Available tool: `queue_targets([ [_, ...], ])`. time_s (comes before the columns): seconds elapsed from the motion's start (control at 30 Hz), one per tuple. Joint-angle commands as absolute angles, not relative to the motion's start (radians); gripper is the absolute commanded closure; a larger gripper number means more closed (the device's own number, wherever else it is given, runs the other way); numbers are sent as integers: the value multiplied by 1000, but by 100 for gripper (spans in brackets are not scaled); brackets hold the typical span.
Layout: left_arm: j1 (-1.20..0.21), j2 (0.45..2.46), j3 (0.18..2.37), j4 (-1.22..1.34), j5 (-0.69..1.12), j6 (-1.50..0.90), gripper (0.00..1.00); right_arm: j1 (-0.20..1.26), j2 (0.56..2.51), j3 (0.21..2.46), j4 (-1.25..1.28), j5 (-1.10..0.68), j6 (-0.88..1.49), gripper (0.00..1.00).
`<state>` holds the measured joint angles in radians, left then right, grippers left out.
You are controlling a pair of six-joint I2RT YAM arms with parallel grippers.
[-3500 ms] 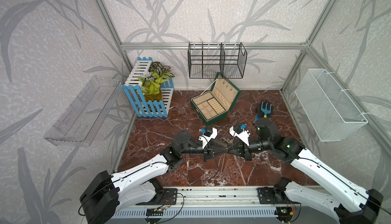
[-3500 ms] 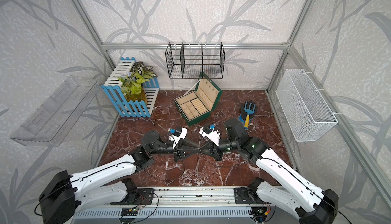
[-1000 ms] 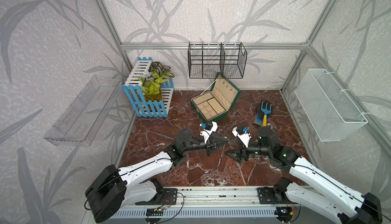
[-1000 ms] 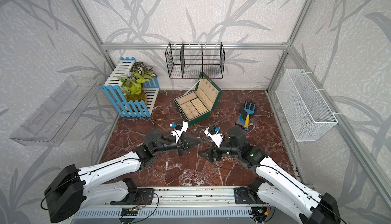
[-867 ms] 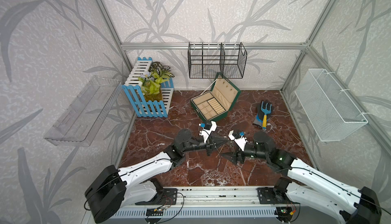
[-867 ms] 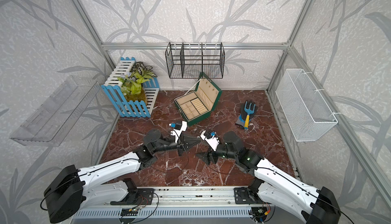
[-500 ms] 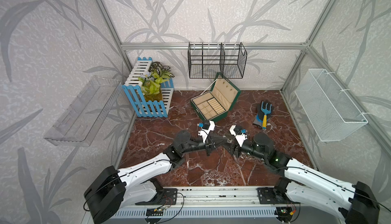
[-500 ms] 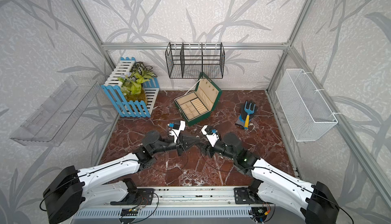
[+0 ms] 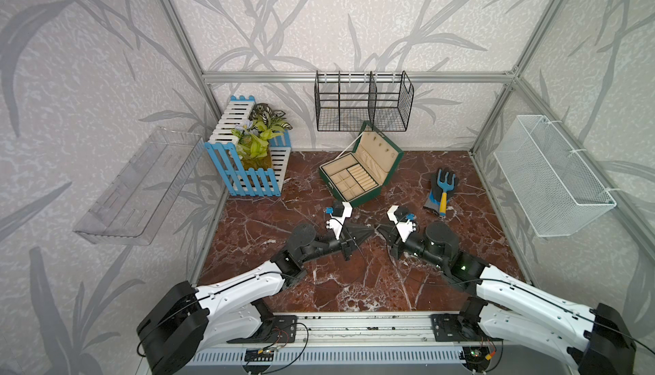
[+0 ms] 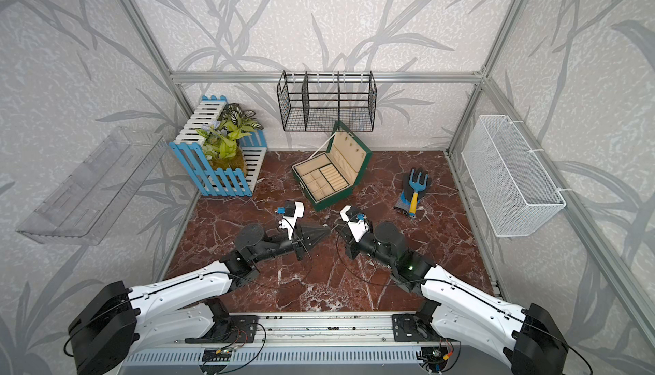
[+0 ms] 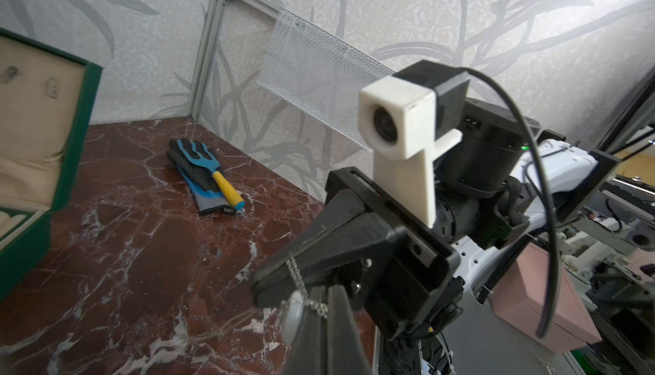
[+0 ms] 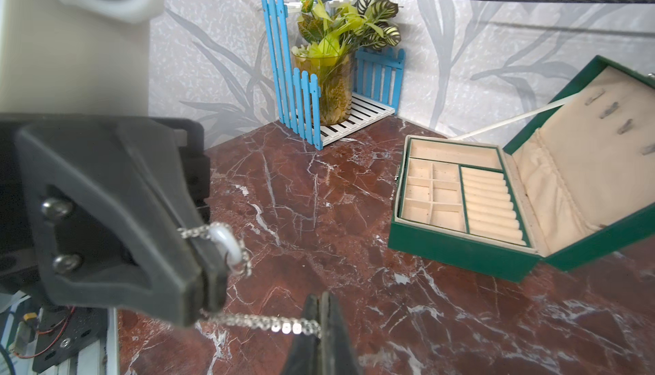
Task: Put jewelry chain into jewelry box
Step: Adjust the necklace, then move the jewelry box to the center of the board.
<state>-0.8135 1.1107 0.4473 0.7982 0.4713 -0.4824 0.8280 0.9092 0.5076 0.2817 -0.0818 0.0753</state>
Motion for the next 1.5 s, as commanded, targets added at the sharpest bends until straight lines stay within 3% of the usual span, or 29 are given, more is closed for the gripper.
queue_targets([
  [0.0,-817,1105,418,833,354,-549,99,833,900,536,223,-6,61,100],
  [0.3,-813,1244,394,844,273,-655,91,834,999,645,16,72,69,100],
  [0.6,-783,1353,399,809,268,-641,68,835,1144,760,-238,187,129,100],
  [0.77,-704,1329,445,647,272,-522,58,836,1177,785,-316,241,146,100],
  [1.1,-451,1492,836,188,167,-112,47,834,1182,781,-319,263,157,100],
  [1.47,-311,2048,1526,-174,39,212,41,834,1115,726,-287,246,200,100],
])
